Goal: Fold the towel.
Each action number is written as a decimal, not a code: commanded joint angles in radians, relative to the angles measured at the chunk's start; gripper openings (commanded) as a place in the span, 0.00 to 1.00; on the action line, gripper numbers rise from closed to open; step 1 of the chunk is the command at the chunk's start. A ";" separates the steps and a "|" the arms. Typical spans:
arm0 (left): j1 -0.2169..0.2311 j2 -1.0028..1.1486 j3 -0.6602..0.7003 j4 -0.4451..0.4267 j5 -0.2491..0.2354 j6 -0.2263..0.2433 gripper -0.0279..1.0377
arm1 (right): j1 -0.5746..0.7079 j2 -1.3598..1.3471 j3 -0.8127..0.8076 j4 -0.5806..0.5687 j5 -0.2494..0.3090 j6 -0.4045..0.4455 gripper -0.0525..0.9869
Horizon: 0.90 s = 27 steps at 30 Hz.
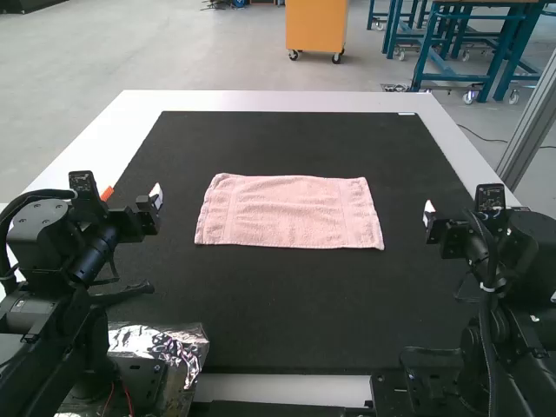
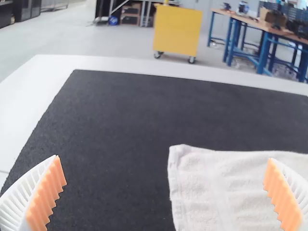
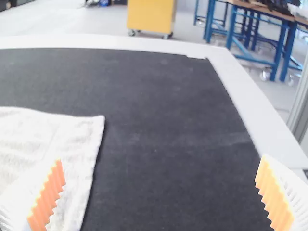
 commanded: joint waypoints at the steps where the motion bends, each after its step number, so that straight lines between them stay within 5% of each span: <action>1: 0.007 -0.007 -0.006 0.006 -0.010 -0.007 0.93 | -0.011 -0.010 -0.008 -0.005 0.018 -0.008 0.93; 14: 0.007 -0.007 -0.006 0.014 -0.010 -0.001 0.93 | -0.011 -0.010 -0.008 0.007 0.018 -0.031 0.93; 16: 0.005 -0.007 -0.004 0.060 -0.004 0.071 0.93 | -0.011 -0.010 -0.008 0.035 0.020 -0.086 0.93; 19: -0.003 -0.007 -0.006 0.077 0.011 0.384 0.93 | -0.005 -0.010 -0.008 0.073 0.018 -0.204 0.93; 22: -0.006 -0.007 -0.006 0.115 0.013 0.395 0.93 | -0.003 -0.010 -0.008 0.123 0.015 -0.387 0.93; 27: 0.002 -0.007 -0.004 0.247 0.005 0.421 0.92 | -0.003 -0.010 -0.008 0.215 0.043 -0.419 0.92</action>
